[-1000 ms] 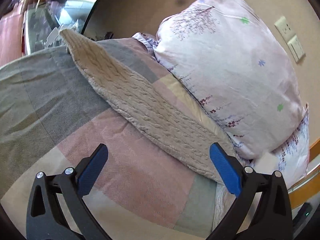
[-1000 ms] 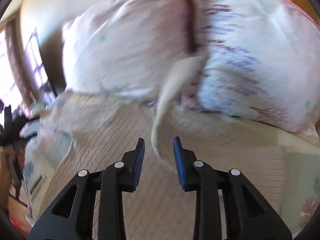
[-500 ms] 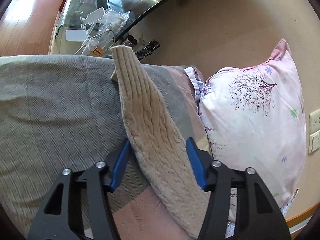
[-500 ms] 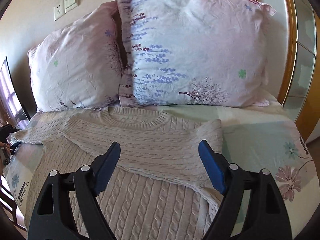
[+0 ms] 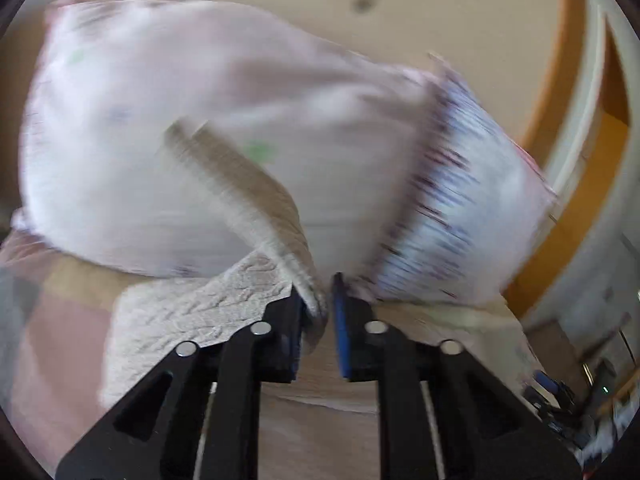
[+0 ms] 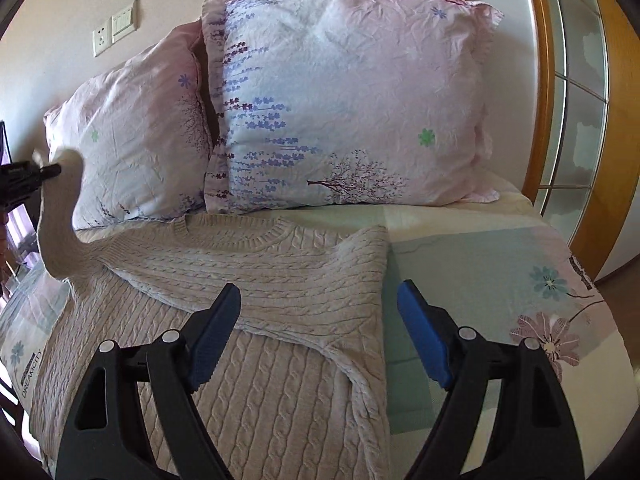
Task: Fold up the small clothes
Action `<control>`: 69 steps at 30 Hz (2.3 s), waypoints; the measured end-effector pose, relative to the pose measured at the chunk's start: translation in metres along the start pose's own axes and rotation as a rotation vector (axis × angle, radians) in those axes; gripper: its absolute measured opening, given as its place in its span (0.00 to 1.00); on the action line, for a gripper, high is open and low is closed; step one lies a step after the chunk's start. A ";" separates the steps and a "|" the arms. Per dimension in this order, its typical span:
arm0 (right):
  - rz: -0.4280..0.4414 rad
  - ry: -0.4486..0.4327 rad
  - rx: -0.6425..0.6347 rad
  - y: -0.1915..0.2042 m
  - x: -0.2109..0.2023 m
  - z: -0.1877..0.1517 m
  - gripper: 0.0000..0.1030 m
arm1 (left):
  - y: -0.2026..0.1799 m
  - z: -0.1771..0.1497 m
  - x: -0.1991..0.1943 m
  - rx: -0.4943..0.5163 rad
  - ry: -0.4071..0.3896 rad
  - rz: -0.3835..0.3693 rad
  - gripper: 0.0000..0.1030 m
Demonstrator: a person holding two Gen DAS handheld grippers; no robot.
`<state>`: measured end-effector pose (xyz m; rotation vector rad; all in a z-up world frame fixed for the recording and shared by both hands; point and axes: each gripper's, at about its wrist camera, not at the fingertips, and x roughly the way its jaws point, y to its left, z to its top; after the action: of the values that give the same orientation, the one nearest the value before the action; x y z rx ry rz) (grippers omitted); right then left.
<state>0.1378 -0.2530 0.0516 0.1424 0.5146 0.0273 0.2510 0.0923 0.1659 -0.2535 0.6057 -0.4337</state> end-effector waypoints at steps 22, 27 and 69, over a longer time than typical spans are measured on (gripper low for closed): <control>0.325 0.369 0.405 -0.057 -0.077 -0.144 0.35 | 0.061 -0.232 -0.118 -0.161 0.303 -0.005 0.57; 0.482 0.423 0.469 -0.043 -0.088 -0.170 0.09 | 0.053 -0.258 -0.136 -0.243 0.286 -0.081 0.31; 0.438 -0.023 0.728 -0.121 0.108 0.047 0.94 | 0.154 -0.076 0.068 -0.349 0.296 -0.025 0.63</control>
<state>0.2537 -0.3724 0.0215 0.9649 0.4429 0.2659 0.3049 0.1884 0.0179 -0.5356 0.9710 -0.3908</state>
